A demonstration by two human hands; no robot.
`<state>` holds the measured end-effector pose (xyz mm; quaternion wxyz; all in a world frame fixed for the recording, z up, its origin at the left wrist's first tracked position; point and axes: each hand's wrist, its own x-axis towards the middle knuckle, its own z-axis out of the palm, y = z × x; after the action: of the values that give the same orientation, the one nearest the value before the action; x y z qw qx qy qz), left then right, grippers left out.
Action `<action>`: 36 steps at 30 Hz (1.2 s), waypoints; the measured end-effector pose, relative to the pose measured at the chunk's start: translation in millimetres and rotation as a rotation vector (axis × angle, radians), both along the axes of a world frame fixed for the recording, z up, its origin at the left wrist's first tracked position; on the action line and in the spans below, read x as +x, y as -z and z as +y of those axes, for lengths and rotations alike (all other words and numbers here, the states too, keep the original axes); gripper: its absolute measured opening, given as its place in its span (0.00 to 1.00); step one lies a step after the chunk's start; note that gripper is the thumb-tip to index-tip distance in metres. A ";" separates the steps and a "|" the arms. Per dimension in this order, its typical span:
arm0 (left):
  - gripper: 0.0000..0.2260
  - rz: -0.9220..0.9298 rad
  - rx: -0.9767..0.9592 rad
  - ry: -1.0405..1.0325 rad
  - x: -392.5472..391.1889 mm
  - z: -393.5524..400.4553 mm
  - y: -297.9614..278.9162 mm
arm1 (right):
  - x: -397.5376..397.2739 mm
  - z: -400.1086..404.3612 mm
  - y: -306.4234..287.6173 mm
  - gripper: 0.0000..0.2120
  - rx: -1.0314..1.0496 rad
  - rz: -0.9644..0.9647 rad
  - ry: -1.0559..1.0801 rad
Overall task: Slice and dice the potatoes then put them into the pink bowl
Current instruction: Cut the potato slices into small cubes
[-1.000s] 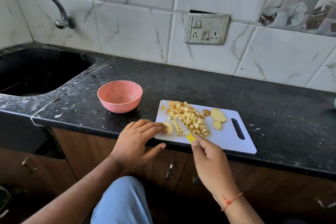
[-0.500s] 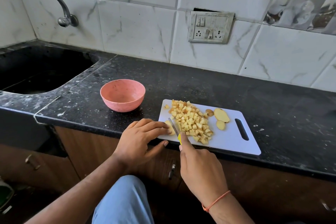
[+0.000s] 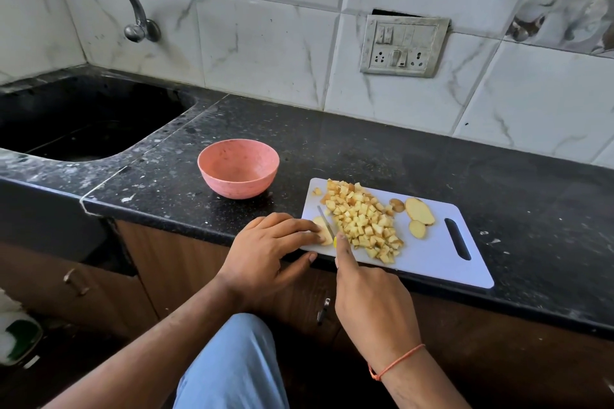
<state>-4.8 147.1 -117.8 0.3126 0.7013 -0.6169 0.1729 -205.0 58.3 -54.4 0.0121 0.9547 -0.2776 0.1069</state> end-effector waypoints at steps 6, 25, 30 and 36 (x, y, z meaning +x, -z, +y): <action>0.12 0.006 -0.010 -0.010 -1.1 -0.4 -0.7 | -2.8 -1.1 1.7 0.28 0.015 0.022 -0.007; 0.12 -0.038 -0.046 -0.031 2.0 -7.0 4.5 | -7.0 -12.9 -6.5 0.27 0.093 0.019 -0.050; 0.12 -0.045 -0.041 -0.024 1.7 -5.3 3.5 | -26.9 0.1 -10.2 0.28 0.144 0.038 -0.035; 0.11 0.007 -0.057 -0.011 -1.1 -6.0 2.2 | -55.2 7.2 -3.6 0.29 0.156 0.003 -0.006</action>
<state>-5.9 141.1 -120.0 0.3336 0.6962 -0.6067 0.1896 -260.2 65.4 -50.9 -0.0623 0.9537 -0.2820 0.0838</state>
